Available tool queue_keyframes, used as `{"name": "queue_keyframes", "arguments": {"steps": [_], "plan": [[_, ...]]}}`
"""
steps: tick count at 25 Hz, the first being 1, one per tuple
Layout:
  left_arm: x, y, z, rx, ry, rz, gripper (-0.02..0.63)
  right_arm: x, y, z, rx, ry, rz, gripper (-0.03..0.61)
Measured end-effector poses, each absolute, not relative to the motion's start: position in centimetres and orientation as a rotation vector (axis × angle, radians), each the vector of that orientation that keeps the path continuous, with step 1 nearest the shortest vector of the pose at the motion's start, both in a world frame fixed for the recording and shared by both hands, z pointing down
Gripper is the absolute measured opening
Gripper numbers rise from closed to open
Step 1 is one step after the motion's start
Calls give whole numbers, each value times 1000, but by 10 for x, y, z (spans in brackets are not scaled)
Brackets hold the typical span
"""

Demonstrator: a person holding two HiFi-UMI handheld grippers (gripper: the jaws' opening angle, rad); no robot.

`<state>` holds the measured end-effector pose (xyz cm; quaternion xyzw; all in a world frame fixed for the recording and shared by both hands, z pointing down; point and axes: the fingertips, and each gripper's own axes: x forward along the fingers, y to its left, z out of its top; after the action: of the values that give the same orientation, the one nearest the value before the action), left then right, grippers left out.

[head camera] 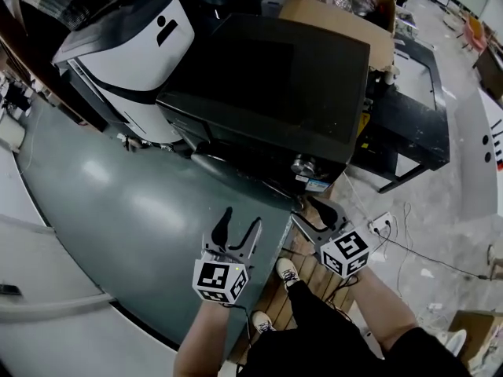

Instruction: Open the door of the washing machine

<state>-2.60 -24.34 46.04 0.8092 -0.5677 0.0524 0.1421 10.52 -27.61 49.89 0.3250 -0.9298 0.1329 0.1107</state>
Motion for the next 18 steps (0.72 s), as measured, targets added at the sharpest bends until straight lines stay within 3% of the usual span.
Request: {"name": "queue_keyframes", "arguments": {"steps": [18], "plan": [[-35,-320,568,2168,-1631,245,285,73,-347,636,748,-2606,505,206]]}}
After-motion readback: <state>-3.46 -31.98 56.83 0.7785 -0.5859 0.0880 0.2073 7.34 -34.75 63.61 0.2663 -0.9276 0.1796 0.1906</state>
